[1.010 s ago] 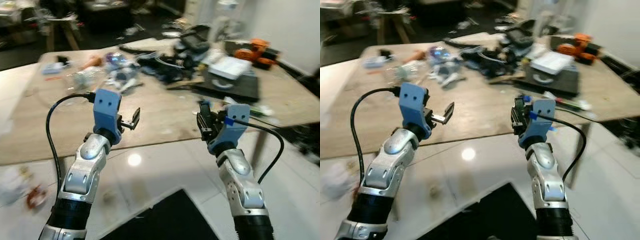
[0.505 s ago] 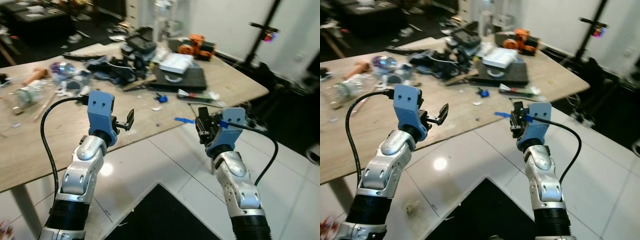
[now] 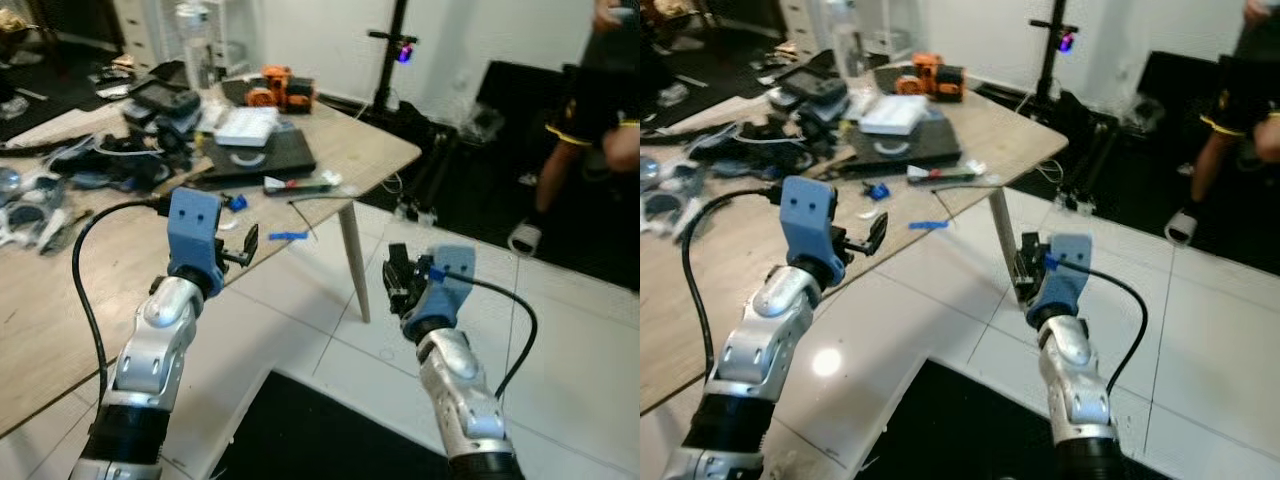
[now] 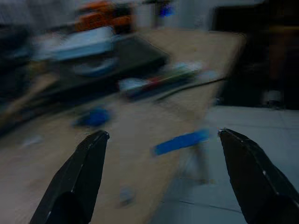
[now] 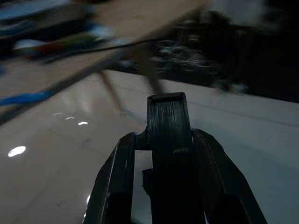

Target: Picking trash to rubbish bin

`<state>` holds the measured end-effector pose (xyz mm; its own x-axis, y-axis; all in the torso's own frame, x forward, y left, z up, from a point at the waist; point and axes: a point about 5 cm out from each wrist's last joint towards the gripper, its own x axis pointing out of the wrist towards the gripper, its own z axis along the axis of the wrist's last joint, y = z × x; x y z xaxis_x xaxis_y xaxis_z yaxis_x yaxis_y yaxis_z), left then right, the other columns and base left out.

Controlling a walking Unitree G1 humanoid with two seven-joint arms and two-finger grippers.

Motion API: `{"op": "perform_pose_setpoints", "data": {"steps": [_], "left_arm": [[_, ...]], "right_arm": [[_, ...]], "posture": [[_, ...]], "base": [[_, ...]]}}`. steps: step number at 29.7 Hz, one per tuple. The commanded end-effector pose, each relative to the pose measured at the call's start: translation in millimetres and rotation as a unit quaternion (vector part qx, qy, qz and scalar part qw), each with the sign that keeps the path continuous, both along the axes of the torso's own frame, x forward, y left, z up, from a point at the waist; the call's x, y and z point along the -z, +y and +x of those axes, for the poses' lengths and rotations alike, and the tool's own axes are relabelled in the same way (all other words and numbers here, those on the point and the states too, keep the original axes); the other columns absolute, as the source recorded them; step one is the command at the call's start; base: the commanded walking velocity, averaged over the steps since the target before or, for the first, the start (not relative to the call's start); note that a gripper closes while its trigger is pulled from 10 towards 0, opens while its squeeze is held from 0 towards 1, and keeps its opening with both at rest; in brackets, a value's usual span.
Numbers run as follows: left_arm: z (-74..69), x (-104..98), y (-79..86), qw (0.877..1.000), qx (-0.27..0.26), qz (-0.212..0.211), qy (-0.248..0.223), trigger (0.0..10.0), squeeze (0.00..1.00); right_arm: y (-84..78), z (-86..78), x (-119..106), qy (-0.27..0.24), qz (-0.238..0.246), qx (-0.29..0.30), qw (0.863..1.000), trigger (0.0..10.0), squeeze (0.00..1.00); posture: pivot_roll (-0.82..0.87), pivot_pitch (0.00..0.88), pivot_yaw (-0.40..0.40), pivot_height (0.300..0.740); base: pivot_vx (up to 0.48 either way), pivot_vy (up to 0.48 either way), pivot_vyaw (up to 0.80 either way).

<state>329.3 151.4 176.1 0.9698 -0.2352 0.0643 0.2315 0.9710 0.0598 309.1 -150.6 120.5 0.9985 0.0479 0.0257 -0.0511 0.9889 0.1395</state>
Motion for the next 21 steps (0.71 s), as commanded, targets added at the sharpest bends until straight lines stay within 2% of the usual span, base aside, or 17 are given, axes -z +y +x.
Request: {"op": "perform_pose_setpoints", "data": {"steps": [1,5,7,10,18,21], "left_arm": [[-2.8,7.5,3.0,1.000,0.005,-0.009,0.007,10.0,0.00],[-3.8,17.4,3.8,1.000,0.006,-0.007,0.019,10.0,0.00],[-6.3,27.7,8.8,0.999,0.005,-0.023,0.040,10.0,0.00],[-10.6,41.7,13.9,0.998,0.006,-0.019,0.061,10.0,0.00],[-13.4,44.8,12.2,0.998,0.006,-0.007,0.056,10.0,0.00],[-13.8,46.7,12.7,0.998,-0.011,-0.026,0.061,10.0,0.00]], "right_arm": [[2.8,-2.0,5.0,-0.004,0.011,-0.005,1.000,10.0,0.00],[0.8,-4.7,17.4,0.011,0.007,-0.006,1.000,10.0,0.00],[2.6,-7.8,27.7,0.026,-0.001,-0.016,1.000,10.0,0.00],[4.1,-12.9,38.6,0.044,-0.014,-0.030,0.998,10.0,0.00],[2.7,-15.1,43.7,0.046,-0.013,-0.025,0.999,10.0,0.00],[4.1,-15.3,46.0,0.047,-0.013,-0.026,0.998,10.0,0.00]], "posture": [[0.01,0.074,0.043,0.740],[0.01,0.075,0.042,0.740],[0.00,0.069,0.045,0.740],[0.00,0.071,0.038,0.740],[0.01,0.069,0.036,0.740],[0.00,0.065,0.039,0.740]], "base": [[0.000,0.000,-0.80],[0.000,0.000,-0.80],[0.000,0.000,-0.80],[0.000,0.000,-0.80],[0.000,0.000,-0.80],[0.000,0.000,-0.80]]}}
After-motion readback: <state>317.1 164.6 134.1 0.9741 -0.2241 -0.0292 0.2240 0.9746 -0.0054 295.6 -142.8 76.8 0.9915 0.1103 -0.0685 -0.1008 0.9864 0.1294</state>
